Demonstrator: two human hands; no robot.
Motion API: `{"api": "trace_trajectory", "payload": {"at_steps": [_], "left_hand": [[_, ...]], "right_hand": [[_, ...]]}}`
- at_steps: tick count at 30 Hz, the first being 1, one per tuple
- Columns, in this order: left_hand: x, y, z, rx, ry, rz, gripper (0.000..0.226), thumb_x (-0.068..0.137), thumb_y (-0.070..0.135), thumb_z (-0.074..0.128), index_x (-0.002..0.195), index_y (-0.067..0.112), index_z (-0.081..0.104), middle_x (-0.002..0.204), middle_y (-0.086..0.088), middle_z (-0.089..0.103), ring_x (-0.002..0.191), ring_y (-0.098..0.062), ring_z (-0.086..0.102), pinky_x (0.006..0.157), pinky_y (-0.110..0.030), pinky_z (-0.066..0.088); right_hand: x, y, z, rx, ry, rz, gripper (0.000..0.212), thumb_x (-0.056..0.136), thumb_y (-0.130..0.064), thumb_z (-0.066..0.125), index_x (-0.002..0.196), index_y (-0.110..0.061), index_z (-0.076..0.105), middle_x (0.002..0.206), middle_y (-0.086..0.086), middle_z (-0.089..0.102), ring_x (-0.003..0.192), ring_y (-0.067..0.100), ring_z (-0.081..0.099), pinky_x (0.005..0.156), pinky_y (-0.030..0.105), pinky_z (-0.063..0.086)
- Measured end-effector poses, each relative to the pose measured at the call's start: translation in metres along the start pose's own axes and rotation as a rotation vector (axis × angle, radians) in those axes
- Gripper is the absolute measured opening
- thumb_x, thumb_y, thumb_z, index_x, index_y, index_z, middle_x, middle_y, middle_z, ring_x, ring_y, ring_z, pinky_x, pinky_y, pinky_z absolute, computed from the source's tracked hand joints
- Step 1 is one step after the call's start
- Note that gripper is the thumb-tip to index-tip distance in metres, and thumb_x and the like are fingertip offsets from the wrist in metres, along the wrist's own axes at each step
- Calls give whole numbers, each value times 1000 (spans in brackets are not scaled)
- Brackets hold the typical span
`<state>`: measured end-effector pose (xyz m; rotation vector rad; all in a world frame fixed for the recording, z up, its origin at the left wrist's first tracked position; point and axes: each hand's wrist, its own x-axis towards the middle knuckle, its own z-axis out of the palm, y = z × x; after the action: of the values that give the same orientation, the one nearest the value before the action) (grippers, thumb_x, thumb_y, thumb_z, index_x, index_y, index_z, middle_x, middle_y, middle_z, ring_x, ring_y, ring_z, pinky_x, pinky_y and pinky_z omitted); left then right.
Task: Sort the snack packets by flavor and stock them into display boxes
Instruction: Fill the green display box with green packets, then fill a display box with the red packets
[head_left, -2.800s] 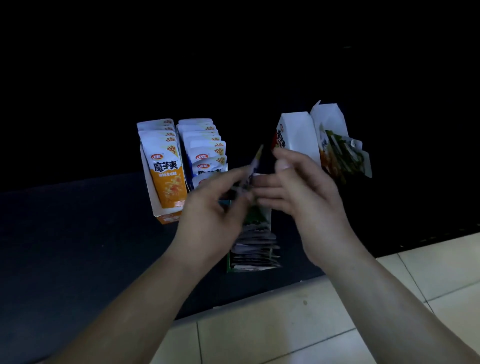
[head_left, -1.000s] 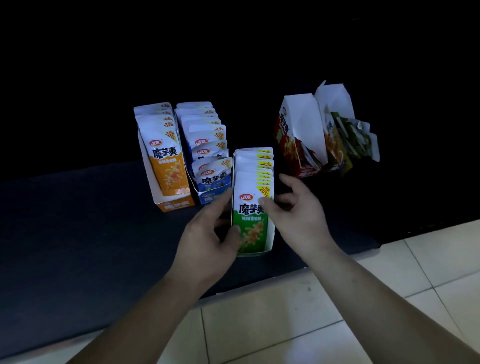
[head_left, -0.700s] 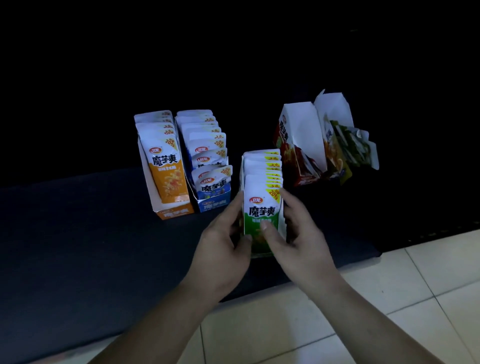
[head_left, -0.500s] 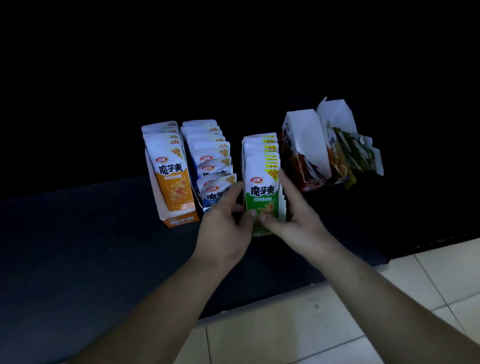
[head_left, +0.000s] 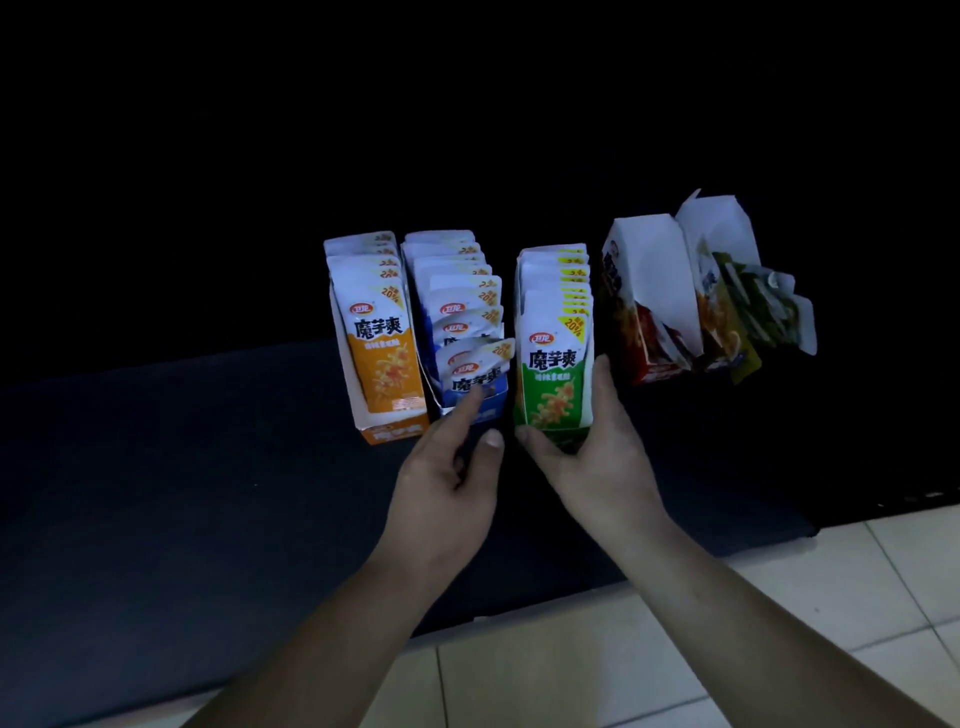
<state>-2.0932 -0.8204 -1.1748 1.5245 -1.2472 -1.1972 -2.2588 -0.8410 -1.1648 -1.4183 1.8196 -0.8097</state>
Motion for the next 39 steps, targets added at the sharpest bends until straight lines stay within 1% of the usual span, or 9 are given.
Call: {"api": "trace_trajectory", "payload": {"at_steps": [2,7,11,13,16,19,25,34,39], "left_hand": [[2,0,-4,-19,-11,-7,49,103,30,60,147,49,48,128,23,60,101,16,56,85,-4,42],[9,0,-8,-47,-30,-10,53,104,31,59,152,45,42,148,14,53,136,12,44,111,-17,36],[10,2,-8,-85,-9,-29,59,102,32,62,153,48,38,150,18,51,137,10,44,113,-23,38],[5,6,-4,-69,14,0,55,102,25,63,151,42,46,141,13,58,125,11,54,105,-19,45],[-3,15,10,-95,55,30,44,101,13,62,142,28,58,122,4,66,99,9,64,83,-7,48],[-5,21,25,-129,22,44,40,100,13,63,132,37,61,115,5,68,95,-1,68,82,-10,49],[-1,29,44,-171,-51,66,42,101,17,60,136,41,57,114,4,69,94,-27,68,77,-24,54],[-4,31,51,-165,-67,63,43,101,19,60,128,52,57,111,11,69,94,-23,69,76,-25,56],[-11,22,49,-199,-51,61,38,98,27,64,130,46,60,109,12,70,90,-23,70,78,-23,55]], "right_hand": [[14,1,6,50,1,-8,101,78,-53,78,158,-48,16,141,-11,55,126,8,58,104,41,53],[47,-10,9,116,-148,-17,100,85,-38,80,156,-56,11,146,-14,49,128,2,53,103,23,45],[53,-16,-1,162,-213,17,103,87,-27,81,156,-56,11,146,-13,52,120,1,60,95,14,45],[38,-11,-7,160,-111,22,89,88,-26,79,156,-49,27,142,-11,55,108,0,64,88,12,50],[11,8,-24,87,215,-69,56,90,-22,75,142,-30,55,127,-7,59,101,4,63,93,36,57],[9,24,-47,8,320,-155,48,91,-25,71,137,-27,59,128,-9,52,106,8,61,92,44,57],[37,34,-67,91,77,-27,71,92,-34,71,155,-40,38,158,-15,38,144,4,38,121,41,35],[42,40,-74,49,-26,-49,61,91,-31,71,148,-41,50,138,-25,43,132,-4,43,115,25,34],[23,34,-76,95,-100,-116,51,87,-31,73,137,-37,64,116,-19,59,115,2,58,108,29,44]]}}
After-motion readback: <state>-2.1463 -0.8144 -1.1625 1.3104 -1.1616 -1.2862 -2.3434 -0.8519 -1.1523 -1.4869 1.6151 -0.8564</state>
